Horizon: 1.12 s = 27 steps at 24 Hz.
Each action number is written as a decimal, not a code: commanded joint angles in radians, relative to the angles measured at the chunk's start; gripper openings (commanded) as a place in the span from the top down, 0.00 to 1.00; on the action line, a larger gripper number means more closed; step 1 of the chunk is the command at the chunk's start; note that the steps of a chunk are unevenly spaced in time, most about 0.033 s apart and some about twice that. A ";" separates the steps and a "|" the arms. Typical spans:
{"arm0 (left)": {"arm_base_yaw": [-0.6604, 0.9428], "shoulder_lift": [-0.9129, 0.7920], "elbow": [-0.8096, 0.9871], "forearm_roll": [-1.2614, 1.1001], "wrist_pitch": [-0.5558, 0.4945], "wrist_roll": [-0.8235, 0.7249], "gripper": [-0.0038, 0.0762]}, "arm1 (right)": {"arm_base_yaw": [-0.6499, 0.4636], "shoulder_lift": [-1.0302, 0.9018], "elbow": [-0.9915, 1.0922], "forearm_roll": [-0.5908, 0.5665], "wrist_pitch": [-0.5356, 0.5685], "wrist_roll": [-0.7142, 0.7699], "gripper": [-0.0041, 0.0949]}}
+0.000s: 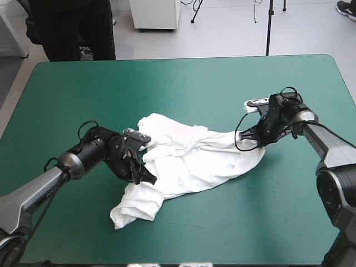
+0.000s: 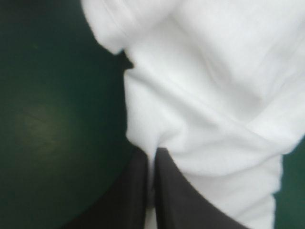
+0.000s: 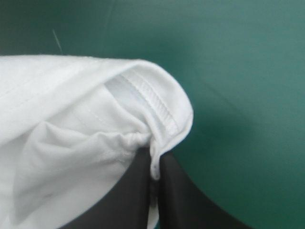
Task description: Fold the cloth
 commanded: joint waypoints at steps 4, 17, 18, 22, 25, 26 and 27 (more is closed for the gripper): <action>-0.007 -0.166 -0.353 0.041 0.171 -0.022 0.96 | -0.008 -0.269 -0.256 -0.047 0.144 -0.005 0.98; -0.007 -0.302 -1.035 0.040 0.289 -0.018 0.96 | -0.008 -0.642 -0.588 0.091 0.122 -0.062 0.98; -0.007 -0.302 -1.064 0.037 0.293 -0.018 0.96 | -0.008 -0.661 -0.588 0.099 0.112 -0.062 0.98; -0.007 -0.302 -1.185 0.002 0.305 -0.018 0.96 | -0.008 -0.730 -0.588 0.122 0.083 -0.069 0.98; -0.007 -0.302 -1.240 -0.054 0.304 -0.014 0.96 | -0.008 -0.770 -0.588 0.134 0.085 -0.069 0.98; -0.007 -0.304 -1.263 -0.106 0.304 -0.014 0.96 | -0.008 -0.795 -0.588 0.157 0.089 -0.069 0.98; -0.007 -0.309 -1.268 -0.133 0.304 -0.009 0.96 | -0.008 -0.809 -0.588 0.171 0.094 -0.071 0.98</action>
